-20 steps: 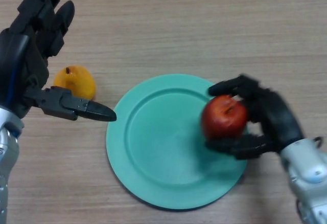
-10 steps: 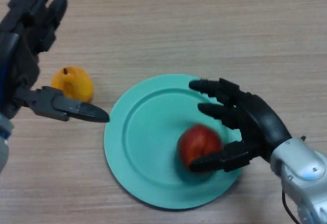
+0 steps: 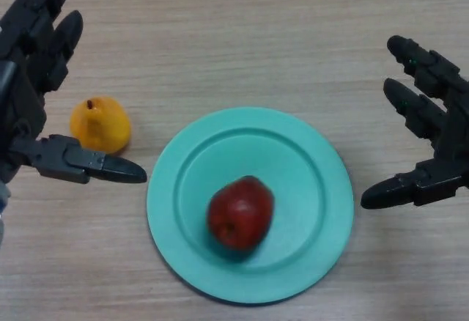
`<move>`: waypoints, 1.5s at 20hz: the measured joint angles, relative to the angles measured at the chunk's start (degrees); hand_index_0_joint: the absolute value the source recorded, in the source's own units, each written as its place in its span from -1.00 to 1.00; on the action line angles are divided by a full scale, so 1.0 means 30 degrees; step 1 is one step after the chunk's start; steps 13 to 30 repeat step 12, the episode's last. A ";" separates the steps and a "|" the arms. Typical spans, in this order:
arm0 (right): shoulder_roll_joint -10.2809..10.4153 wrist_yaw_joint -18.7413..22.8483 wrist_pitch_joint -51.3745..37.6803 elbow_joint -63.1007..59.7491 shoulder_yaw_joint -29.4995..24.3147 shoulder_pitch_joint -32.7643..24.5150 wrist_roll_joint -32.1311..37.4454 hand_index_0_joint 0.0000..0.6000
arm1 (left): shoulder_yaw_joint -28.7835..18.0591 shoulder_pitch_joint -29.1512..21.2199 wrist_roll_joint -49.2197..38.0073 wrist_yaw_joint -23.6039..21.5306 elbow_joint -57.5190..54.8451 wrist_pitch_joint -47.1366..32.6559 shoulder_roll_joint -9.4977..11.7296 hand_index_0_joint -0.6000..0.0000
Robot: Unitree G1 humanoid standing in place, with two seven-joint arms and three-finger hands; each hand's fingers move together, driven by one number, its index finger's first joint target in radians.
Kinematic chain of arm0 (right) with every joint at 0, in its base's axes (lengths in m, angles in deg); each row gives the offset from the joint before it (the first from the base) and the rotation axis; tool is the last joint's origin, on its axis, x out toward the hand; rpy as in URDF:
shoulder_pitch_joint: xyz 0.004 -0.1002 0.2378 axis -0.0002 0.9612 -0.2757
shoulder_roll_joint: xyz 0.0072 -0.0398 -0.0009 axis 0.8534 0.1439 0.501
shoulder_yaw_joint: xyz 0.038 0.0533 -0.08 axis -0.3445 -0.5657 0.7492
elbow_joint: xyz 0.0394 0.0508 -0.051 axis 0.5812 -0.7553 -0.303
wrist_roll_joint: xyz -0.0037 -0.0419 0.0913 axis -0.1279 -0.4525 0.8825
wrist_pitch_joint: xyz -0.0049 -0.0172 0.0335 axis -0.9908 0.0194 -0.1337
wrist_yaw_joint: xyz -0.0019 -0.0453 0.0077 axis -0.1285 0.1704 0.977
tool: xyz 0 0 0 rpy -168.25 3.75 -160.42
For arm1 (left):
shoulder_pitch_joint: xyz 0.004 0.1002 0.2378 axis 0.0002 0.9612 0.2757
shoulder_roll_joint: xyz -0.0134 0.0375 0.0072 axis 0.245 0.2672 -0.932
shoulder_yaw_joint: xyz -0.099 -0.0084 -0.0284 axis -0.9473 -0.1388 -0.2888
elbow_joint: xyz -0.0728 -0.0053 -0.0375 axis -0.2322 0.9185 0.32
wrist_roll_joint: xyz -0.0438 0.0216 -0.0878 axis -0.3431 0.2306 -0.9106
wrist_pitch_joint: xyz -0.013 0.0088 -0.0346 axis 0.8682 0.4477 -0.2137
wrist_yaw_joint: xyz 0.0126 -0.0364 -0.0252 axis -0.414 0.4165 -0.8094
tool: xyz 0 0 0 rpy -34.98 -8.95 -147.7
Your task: Pick up the red apple and place it on the plate
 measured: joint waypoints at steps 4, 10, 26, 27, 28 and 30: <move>-0.0009 0.2247 0.0244 0.2311 -0.0084 0.0660 -0.2177 -1.00 | -0.0490 0.0625 -0.0748 0.0331 0.0246 -0.0306 -0.0037 1.00; 0.0461 0.0871 0.0349 0.4637 0.0367 0.1172 -0.2023 -1.00 | -0.0556 0.0955 -0.0450 0.0560 0.0219 -0.0198 0.0088 1.00; 0.0456 0.0801 0.1500 0.5348 0.0308 0.1334 -0.1111 -1.00 | -0.0496 0.0957 0.0333 0.1381 -0.0158 0.0237 0.0100 1.00; 0.0456 0.0801 0.1500 0.5348 0.0308 0.1334 -0.1111 -1.00 | -0.0496 0.0957 0.0333 0.1381 -0.0158 0.0237 0.0100 1.00; 0.0456 0.0801 0.1500 0.5348 0.0308 0.1334 -0.1111 -1.00 | -0.0496 0.0957 0.0333 0.1381 -0.0158 0.0237 0.0100 1.00; 0.0456 0.0801 0.1500 0.5348 0.0308 0.1334 -0.1111 -1.00 | -0.0496 0.0957 0.0333 0.1381 -0.0158 0.0237 0.0100 1.00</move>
